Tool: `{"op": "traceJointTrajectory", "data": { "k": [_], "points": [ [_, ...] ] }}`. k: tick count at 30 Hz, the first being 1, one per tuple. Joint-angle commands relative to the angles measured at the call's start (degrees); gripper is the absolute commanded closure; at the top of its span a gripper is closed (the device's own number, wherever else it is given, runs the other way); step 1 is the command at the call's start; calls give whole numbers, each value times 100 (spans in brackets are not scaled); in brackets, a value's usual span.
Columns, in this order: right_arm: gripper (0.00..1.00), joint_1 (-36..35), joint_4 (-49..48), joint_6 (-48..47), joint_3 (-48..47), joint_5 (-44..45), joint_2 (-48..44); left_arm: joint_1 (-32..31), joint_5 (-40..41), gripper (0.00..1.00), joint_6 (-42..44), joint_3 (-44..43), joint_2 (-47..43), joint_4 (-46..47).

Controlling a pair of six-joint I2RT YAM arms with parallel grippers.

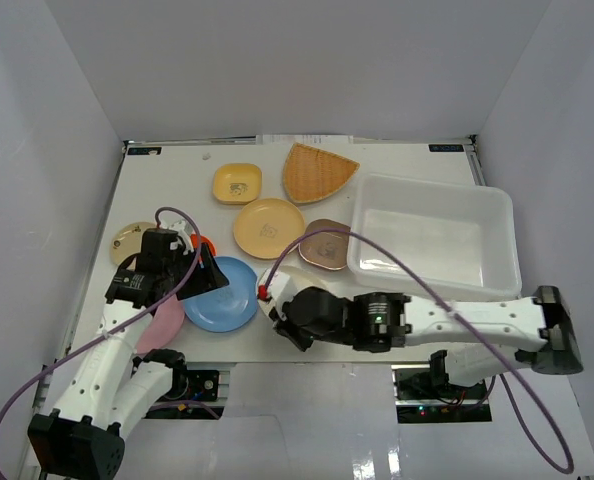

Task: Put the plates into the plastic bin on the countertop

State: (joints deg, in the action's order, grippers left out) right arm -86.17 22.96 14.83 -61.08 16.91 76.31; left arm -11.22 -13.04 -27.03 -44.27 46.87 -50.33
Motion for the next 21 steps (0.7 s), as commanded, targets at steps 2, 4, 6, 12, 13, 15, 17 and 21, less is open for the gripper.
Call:
{"op": "traceJointTrajectory", "data": {
  "k": [2,4,6,12,13,15,17,21],
  "points": [
    [92,30,305,179,-948,575,-1012,-38,-252,34,101,129,137,304],
    [92,48,498,-136,-1186,1496,-1275,-90,-269,37,31,138,155,383],
    [92,380,656,-357,-1450,2129,-1382,-213,-270,38,-30,182,190,479],
    [92,3733,850,-876,-1117,1870,-1409,-793,-156,40,-277,253,786,761],
    [92,3739,850,-903,-1056,1721,-1391,-898,-155,40,-303,200,893,778],
    [92,4659,772,-999,-828,1187,-1356,-1206,29,38,-303,77,1121,770],
    [92,5396,632,-1069,-661,764,-1172,-1504,282,36,-286,-169,1438,709],
    [92,6041,166,-1009,-125,139,-768,-1830,433,34,-84,-555,2009,438]
  ]
}}
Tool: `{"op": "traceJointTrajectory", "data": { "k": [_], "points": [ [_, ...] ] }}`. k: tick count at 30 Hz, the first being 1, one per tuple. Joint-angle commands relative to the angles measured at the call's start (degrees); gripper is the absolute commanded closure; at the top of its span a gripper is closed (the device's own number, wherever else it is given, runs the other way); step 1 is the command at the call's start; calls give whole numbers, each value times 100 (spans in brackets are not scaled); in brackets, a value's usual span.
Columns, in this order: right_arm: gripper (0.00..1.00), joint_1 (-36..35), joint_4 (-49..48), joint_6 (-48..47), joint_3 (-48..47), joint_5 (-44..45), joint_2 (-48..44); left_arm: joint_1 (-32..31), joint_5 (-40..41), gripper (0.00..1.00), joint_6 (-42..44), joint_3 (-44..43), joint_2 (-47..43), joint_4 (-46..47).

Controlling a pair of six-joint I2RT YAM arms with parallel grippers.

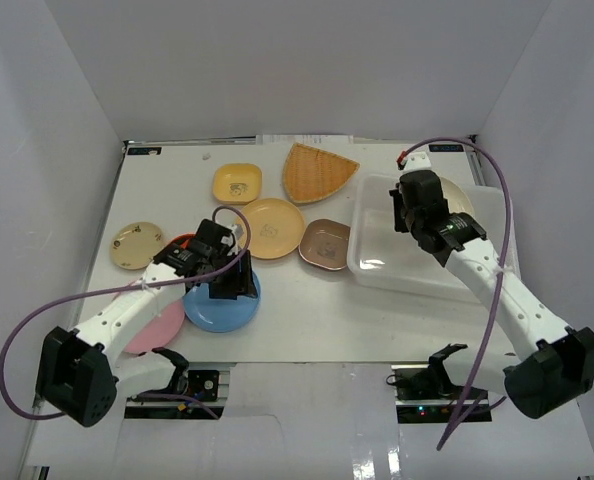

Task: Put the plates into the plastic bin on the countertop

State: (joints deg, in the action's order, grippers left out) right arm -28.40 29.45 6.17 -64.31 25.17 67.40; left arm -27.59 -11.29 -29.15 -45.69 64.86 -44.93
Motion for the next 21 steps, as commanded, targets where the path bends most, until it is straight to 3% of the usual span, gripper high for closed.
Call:
{"op": "traceJointTrajectory", "data": {
  "k": [1,8,10,12,21],
  "points": [
    [92,309,-684,-134,504,-706,203,-263,415,34,242,-606,307,-191],
    [90,695,-1521,121,1227,-987,643,-975,1259,33,137,-775,1133,-473],
    [63,739,-1626,208,1307,-1023,696,-1020,1470,33,85,-775,1397,-421],
    [50,775,-1636,305,1360,-1110,687,-1064,1533,33,41,-748,1599,-316],
    [47,792,-1741,507,1571,-2085,-270,-1248,1902,41,-214,-458,2276,142]
  ]
}}
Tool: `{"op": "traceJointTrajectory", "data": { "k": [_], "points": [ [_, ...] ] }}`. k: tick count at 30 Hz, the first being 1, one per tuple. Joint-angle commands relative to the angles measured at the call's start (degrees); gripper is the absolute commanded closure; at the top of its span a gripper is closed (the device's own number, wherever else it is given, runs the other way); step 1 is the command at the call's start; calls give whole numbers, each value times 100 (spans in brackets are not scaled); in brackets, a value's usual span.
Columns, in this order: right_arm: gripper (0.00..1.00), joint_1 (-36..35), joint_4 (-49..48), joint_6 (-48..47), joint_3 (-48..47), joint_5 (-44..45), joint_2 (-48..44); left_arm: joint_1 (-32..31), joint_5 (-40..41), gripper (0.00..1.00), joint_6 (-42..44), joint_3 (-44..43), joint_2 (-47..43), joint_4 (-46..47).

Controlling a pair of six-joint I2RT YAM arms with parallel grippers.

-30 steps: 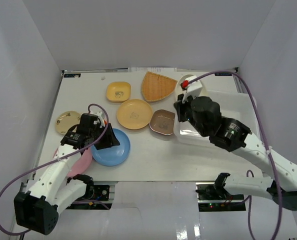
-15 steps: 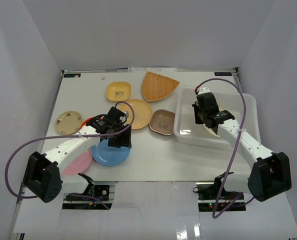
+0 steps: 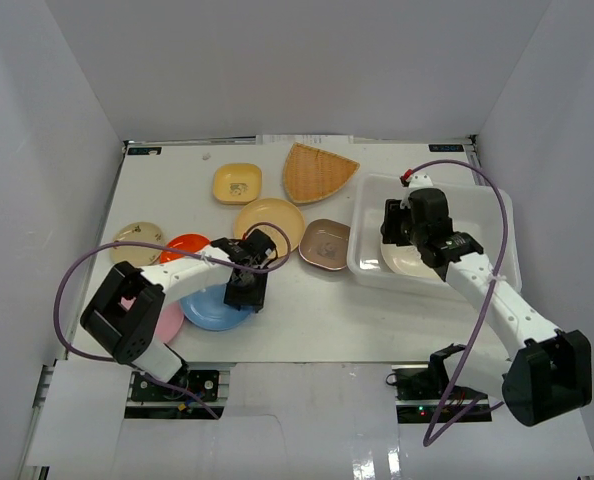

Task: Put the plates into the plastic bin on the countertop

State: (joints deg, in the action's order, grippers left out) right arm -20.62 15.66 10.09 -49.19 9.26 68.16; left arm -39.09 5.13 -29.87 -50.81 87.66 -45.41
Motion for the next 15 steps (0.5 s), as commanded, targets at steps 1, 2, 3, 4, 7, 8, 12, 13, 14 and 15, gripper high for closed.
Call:
{"op": "traceJointTrajectory", "data": {
  "k": [1,2,3,4,7,8,12,13,14,15],
  "points": [
    [47,14,-362,116,76,-538,-400,-134,235,43,-168,27,32,190],
    [47,6,-371,134,85,-609,-435,-212,217,47,-195,10,50,199],
    [47,6,-362,151,94,-635,-505,-274,226,49,-238,1,67,190],
    [47,6,-353,160,102,-679,-532,-318,252,52,-256,-34,76,181],
    [47,14,-353,187,164,-758,-663,-494,401,71,-388,-35,94,76],
    [47,14,-344,187,173,-802,-699,-520,436,90,-423,-26,50,-11],
    [46,14,-204,178,173,-820,-909,-757,621,100,-686,-166,-301,-362],
    [45,14,-169,160,138,-829,-945,-880,752,100,-826,-245,-389,-477],
    [43,6,-116,160,103,-872,-971,-951,831,100,-906,-428,-468,-739],
    [41,14,-81,160,85,-873,-1041,-1038,919,100,-994,-543,-652,-889]
  ]
}}
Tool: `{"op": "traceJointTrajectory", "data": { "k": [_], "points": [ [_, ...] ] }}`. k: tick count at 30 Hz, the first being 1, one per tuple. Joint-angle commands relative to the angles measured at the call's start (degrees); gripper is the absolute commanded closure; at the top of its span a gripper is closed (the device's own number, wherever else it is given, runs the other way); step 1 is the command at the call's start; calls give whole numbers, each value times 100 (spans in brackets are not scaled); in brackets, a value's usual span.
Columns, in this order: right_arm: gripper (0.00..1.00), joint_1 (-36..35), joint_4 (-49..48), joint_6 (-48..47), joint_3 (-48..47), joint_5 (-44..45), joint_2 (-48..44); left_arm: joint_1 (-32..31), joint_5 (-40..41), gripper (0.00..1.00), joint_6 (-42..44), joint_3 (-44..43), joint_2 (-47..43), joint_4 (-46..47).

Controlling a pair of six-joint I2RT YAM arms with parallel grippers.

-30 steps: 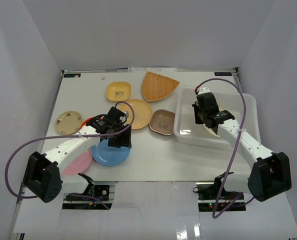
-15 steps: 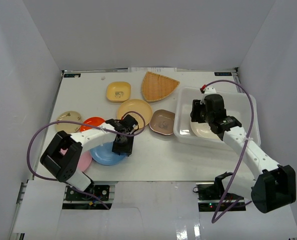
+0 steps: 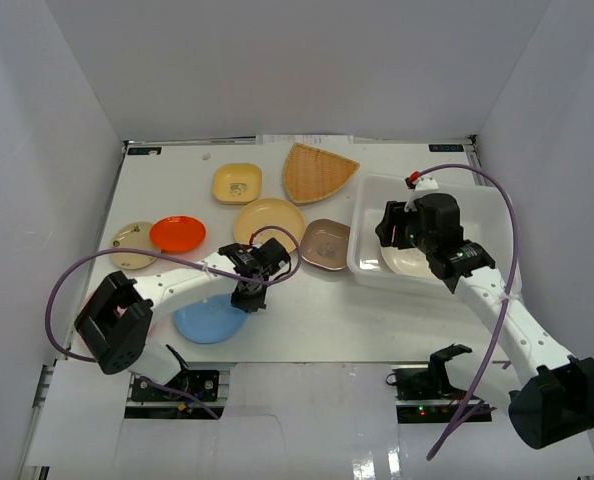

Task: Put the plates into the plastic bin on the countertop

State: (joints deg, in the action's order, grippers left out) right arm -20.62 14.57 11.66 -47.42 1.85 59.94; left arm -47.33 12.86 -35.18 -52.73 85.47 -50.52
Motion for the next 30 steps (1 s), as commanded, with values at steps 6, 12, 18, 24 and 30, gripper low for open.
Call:
{"op": "traceJointTrajectory", "data": {
  "k": [6,12,18,24,30],
  "points": [
    [34,6,274,47,-338,-334,-702,-944,577,100,-859,-1789,-716,-1083],
    [34,14,828,82,-1206,-20,-1247,-1796,1086,100,-263,-3996,644,-977],
    [33,14,1189,143,-2411,623,-2021,-1964,1157,100,765,-6914,2560,-433],
    [38,14,1268,249,-2993,1353,-2680,-1938,990,100,1302,-8596,3774,681],
    [41,6,1355,73,-2826,2196,-3138,-1841,402,100,1478,-8068,4212,2651]
  ]
}}
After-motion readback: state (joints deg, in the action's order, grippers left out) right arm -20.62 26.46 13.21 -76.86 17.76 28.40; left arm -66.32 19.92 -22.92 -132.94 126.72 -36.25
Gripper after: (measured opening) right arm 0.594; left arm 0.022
